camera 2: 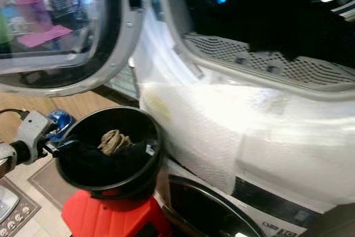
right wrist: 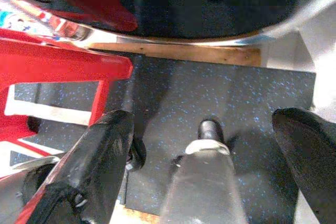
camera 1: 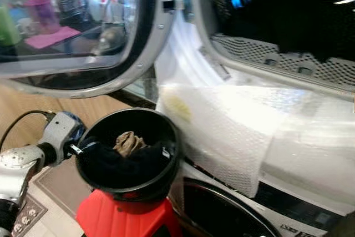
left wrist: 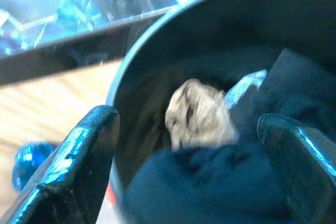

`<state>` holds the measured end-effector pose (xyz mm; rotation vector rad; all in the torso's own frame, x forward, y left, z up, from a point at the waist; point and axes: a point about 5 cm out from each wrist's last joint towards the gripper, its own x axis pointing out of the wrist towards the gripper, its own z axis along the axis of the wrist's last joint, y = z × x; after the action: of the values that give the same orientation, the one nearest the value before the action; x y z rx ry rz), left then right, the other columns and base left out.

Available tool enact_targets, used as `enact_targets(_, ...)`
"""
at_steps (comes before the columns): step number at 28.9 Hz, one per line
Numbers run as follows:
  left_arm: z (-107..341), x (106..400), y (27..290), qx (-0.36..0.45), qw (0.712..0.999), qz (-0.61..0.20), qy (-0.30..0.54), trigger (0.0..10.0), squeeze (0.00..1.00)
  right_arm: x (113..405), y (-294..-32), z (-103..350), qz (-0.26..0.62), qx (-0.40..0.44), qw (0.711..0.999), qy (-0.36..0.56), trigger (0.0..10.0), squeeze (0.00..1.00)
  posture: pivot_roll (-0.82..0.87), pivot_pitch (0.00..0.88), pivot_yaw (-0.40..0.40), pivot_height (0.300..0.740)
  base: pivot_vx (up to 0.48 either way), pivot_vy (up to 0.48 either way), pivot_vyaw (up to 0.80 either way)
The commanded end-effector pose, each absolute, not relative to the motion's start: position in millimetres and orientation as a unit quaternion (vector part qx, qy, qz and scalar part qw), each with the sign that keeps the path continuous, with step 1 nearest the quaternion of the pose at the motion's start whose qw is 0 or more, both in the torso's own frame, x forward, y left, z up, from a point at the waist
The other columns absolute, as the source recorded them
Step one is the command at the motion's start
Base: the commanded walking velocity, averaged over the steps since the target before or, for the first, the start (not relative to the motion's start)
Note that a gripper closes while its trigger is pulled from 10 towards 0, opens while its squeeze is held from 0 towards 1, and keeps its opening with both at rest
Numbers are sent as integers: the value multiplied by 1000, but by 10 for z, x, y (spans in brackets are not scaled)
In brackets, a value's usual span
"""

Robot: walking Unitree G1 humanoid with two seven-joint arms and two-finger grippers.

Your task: Clothes washing

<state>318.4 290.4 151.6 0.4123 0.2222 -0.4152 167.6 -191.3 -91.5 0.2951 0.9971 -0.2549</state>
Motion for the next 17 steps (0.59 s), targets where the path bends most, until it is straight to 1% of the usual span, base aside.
enact_targets(1, 1589, 3195, 2938, 210, 954, -193, 89, 10000, 0, 1656, -1909, -925, -125, 144, 857, 479, 10000, 0, 89, 71, 27, 740, 0, 0, 0)
enact_targets(4, 1544, 3171, 2843, 203, 949, -227, 86, 10000, 0, 1674, -1907, -917, -123, 144, 858, 477, 10000, 0, 92, 79, 21, 740, 0, 0, 0)
enact_targets(5, 1488, 3141, 2800, 207, 941, -251, 99, 10000, 0, 1680, -1902, -916, -122, 143, 858, 477, 10000, 0, 91, 81, 18, 740, 0, 0, 0)
enact_targets(7, 1444, 3111, 2788, 206, 933, -273, 110, 10000, 0, 1682, -1896, -915, -120, 142, 859, 478, 10000, 0, 88, 86, 15, 740, 0, 0, 0)
enact_targets(8, 1433, 3099, 2804, 200, 930, -286, 117, 10000, 0, 1684, -1896, -915, -119, 142, 859, 478, 10000, 0, 86, 90, 10, 740, 0, 0, 0)
enact_targets(14, 1435, 3092, 2851, 203, 924, -297, 130, 10000, 0, 1684, -1912, -912, -118, 140, 859, 477, 10000, 0, 77, 99, 0, 740, 0, 0, 0)
enact_targets(17, 1410, 3059, 2997, 224, 909, -305, 172, 10000, 0, 1672, -1986, -906, -122, 133, 860, 477, 10000, 0, 59, 114, -15, 740, 0, 0, 0)
